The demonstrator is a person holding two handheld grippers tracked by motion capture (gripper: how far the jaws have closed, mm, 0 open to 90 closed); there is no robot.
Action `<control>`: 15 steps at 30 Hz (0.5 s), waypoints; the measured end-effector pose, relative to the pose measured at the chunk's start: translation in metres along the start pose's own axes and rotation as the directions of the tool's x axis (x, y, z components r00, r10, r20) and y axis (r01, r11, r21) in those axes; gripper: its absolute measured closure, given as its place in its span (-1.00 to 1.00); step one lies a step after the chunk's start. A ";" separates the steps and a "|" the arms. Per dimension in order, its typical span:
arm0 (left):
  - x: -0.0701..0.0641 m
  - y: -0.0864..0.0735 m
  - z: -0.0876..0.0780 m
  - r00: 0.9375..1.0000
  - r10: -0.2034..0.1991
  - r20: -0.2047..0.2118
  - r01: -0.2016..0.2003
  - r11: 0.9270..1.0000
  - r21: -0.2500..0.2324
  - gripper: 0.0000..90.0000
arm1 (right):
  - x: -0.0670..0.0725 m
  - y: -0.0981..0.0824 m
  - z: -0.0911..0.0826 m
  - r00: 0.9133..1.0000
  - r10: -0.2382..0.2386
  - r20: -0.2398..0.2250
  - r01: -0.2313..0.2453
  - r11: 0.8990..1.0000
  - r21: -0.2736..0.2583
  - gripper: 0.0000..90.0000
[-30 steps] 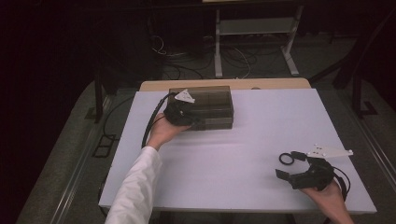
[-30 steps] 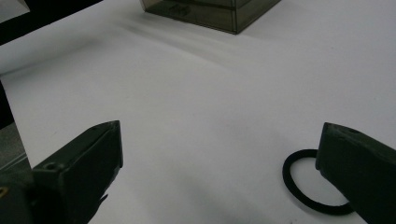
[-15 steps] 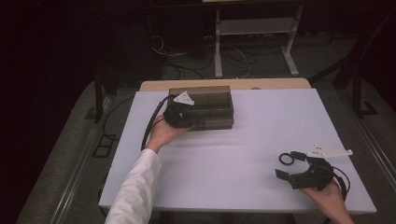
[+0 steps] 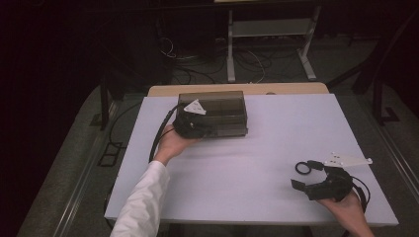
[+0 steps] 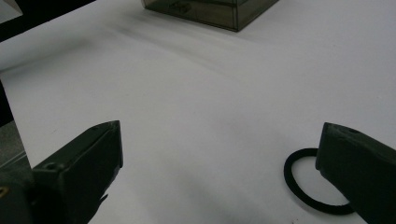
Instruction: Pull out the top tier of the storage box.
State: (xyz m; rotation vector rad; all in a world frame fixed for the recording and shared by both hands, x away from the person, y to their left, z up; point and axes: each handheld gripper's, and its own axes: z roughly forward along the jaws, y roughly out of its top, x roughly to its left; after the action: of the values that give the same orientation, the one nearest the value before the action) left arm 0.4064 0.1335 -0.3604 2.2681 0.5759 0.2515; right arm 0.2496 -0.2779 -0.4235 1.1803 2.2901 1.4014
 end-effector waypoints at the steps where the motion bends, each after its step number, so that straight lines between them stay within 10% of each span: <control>1: -0.001 0.000 0.000 1.000 0.003 0.001 -0.003 1.000 0.001 0.74 | 0.000 0.000 0.000 1.000 0.000 0.000 0.000 1.000 0.000 -0.99; 15: -0.009 -0.003 -0.003 1.000 0.024 0.004 -0.024 1.000 0.010 0.74 | 0.000 0.000 0.000 1.000 -0.001 0.000 0.001 1.000 0.003 -0.99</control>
State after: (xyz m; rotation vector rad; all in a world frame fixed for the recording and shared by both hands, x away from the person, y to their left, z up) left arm 0.3968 0.1330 -0.3601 2.2863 0.5488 0.2565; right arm 0.2496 -0.2777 -0.4238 1.1799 2.2928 1.3983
